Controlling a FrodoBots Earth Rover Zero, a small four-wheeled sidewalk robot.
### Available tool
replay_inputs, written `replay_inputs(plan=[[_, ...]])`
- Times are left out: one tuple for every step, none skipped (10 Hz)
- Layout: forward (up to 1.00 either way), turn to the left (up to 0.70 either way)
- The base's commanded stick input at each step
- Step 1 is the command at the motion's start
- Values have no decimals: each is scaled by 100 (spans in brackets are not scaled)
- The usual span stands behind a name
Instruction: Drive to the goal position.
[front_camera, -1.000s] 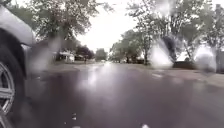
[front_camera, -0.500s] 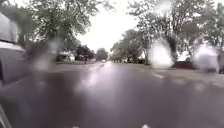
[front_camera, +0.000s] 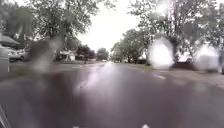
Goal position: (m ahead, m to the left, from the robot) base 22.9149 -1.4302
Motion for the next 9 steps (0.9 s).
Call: replay_inputs(plan=[[70,0],[70,0],[70,0],[70,0],[70,0],[70,0],[70,0],[70,0],[70,0]])
